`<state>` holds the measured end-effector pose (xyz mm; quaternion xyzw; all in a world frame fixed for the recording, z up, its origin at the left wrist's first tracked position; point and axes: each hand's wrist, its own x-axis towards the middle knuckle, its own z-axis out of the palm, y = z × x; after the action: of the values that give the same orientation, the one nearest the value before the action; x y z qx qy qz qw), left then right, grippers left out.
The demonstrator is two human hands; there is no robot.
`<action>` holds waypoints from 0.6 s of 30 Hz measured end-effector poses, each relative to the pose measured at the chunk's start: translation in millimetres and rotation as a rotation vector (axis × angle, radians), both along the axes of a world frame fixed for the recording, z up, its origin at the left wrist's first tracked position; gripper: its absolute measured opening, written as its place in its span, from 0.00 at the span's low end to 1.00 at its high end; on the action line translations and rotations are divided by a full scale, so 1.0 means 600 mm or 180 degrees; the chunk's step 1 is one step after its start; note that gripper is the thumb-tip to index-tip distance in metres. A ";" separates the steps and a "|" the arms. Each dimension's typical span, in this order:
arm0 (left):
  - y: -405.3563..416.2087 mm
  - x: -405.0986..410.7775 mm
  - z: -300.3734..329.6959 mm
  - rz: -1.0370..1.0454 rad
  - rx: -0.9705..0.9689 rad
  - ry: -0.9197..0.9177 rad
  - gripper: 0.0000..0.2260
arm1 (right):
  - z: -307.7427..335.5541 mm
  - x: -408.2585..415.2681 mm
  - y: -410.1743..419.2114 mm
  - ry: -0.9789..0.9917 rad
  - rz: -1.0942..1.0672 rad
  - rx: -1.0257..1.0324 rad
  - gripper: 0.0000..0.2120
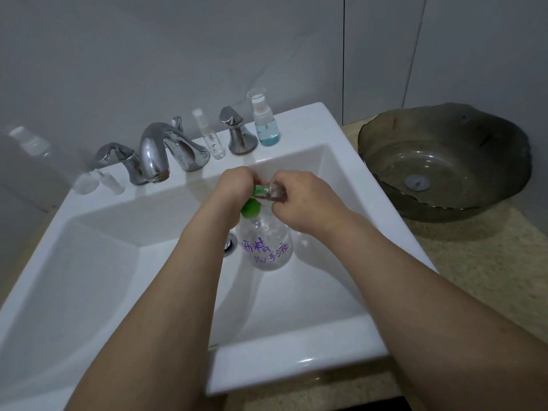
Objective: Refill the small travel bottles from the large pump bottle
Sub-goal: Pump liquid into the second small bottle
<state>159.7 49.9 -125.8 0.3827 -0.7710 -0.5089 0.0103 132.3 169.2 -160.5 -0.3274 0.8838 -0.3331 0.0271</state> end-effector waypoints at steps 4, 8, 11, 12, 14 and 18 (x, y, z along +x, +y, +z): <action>0.003 0.000 0.000 -0.0089 -0.0104 -0.0118 0.10 | 0.000 0.002 0.001 -0.0073 -0.0005 0.0032 0.09; -0.001 0.000 -0.003 -0.0026 -0.0041 0.0037 0.08 | 0.000 0.002 0.001 -0.0096 -0.0007 -0.0015 0.09; -0.006 -0.009 -0.008 0.0188 0.0196 0.0531 0.10 | 0.001 0.001 0.002 -0.0033 -0.0001 -0.0200 0.09; -0.008 -0.011 -0.008 0.0319 0.0276 0.0724 0.11 | 0.002 0.001 0.002 0.0006 0.0000 -0.0279 0.09; -0.009 -0.017 -0.002 0.0540 0.0489 0.1114 0.10 | 0.002 0.001 0.001 0.0119 -0.0006 -0.0382 0.09; -0.008 -0.015 -0.002 0.0476 0.0543 0.1158 0.09 | 0.000 0.000 0.002 0.0184 -0.0006 -0.0421 0.09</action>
<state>150.7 45.2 -126.8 0.3401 -0.6800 -0.6309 0.1546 132.3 170.3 -160.5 -0.3372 0.8606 -0.3811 -0.0205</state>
